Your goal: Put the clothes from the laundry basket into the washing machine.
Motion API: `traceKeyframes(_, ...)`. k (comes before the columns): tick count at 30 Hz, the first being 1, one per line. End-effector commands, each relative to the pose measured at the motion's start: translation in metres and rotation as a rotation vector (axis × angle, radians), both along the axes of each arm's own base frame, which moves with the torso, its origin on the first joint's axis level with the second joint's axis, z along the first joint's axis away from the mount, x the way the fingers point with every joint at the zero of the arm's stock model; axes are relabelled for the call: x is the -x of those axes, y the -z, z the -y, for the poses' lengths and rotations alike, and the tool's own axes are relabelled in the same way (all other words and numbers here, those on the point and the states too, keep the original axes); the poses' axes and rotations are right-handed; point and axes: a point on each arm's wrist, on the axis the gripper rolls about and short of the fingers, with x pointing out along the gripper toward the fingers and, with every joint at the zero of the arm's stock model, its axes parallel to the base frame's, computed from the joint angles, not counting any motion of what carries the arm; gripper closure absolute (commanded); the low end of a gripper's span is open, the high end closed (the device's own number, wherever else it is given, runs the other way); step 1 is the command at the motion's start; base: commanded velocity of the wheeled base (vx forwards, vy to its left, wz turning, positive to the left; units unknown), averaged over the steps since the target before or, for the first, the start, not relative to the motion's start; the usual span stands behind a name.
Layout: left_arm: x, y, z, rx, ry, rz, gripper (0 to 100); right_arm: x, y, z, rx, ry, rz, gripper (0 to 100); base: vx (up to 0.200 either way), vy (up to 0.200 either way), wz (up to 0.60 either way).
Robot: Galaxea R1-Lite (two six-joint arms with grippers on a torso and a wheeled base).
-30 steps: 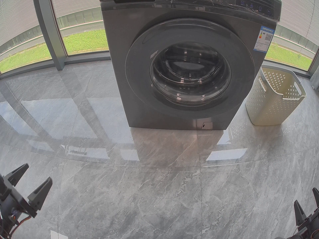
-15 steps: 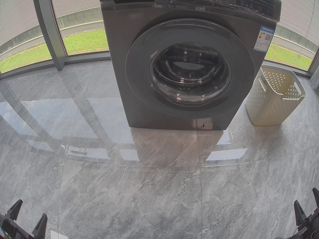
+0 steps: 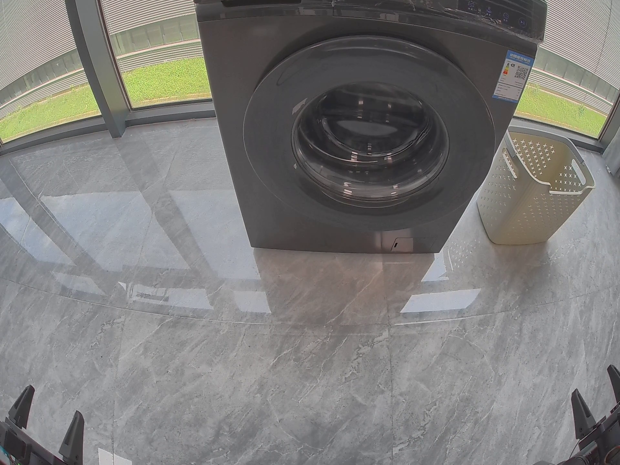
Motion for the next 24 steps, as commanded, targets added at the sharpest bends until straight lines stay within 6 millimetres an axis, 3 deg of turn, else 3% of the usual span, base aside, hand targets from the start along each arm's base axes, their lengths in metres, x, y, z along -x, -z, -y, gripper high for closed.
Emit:
traceKeyframes(1, 0.0, 0.005, 0.0, 0.001, -0.005, -0.004, 0, 0.0, 0.005, 0.0, 0.0, -0.001, -0.002, 0, 0.0, -0.2, 0.0)
traceKeyframes(17, 0.0, 0.005, 0.0, -0.001, -0.004, -0.002, 0, 0.0, 0.003, 0.0, -0.008, 0.001, 0.009, 0, 0.0, -0.2, 0.0)
traceKeyframes(19, 0.0, 0.005, 0.0, -0.001, -0.004, -0.002, 0, 0.003, -0.009, 0.0, -0.003, -0.009, 0.073, 0, 0.0, -0.1, 0.0)
traceKeyframes(21, 0.0, 0.005, 0.0, -0.001, -0.004, -0.002, 0, 0.013, -0.042, 0.0, -0.005, -0.043, 0.187, 0, 0.0, 0.0, 0.0)
traceKeyframes(22, 0.0, 0.005, 0.0, -0.001, -0.004, -0.002, 0, 0.013, -0.044, 0.0, -0.007, -0.048, 0.185, 0, 0.0, 0.0, 0.0)
traceKeyframes(24, 0.0, 0.005, 0.0, -0.001, -0.004, -0.002, 0, -0.008, -0.056, -0.002, -0.07, -0.159, 0.003, 0, 0.0, 0.0, 0.0)
